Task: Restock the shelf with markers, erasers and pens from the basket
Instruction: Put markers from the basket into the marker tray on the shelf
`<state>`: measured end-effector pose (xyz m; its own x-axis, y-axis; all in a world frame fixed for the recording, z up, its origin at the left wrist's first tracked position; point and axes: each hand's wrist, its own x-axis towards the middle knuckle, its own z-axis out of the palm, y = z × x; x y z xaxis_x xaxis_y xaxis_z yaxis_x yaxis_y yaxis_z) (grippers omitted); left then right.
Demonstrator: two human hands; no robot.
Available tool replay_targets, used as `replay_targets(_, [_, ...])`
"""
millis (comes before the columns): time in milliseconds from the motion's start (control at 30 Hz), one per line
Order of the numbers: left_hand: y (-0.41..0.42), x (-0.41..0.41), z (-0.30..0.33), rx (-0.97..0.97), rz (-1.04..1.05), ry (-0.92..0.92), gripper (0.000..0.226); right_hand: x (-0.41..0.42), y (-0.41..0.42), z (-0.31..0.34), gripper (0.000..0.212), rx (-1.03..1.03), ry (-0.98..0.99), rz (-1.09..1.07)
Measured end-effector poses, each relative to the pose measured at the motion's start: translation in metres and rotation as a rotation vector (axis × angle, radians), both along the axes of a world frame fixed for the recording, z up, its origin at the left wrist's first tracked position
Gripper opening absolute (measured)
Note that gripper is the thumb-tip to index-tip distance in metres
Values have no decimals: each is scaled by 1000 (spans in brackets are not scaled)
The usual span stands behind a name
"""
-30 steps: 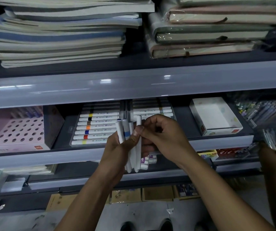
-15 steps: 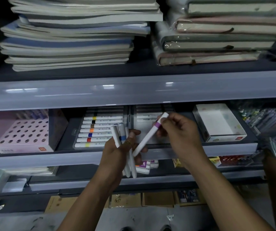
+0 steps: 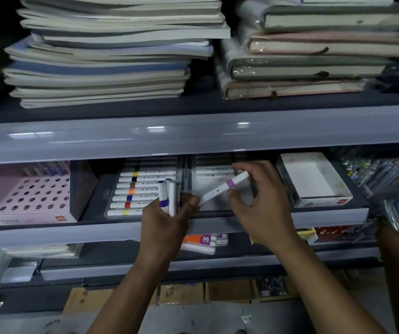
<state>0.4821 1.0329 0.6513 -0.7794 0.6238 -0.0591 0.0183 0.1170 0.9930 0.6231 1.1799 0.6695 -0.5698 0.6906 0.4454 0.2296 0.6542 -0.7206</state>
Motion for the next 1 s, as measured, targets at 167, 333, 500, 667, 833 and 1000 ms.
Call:
replay_targets(167, [2, 1, -3, -12, 1, 49, 21, 0, -2, -3, 38, 330, -143, 56])
replay_targets(333, [4, 3, -4, -15, 8, 87, 21, -5, -1, -5, 16, 478, -242, 214])
replay_targets(500, [2, 0, -6, -49, 78, 114, 26, -7, 16, 0, 17, 489, -300, 174])
replay_targets(667, [2, 2, -11, -129, 48, 239, 25, -24, 30, 4, 27, 437, -446, 7])
replay_targets(833, [2, 1, -12, -156, 50, 311, 32, -36, 29, 2, 41, 462, -583, 6])
replay_targets(1000, [1, 1, -14, -162, 56, 336, 35, -35, 29, -2, 28, 465, -554, -21])
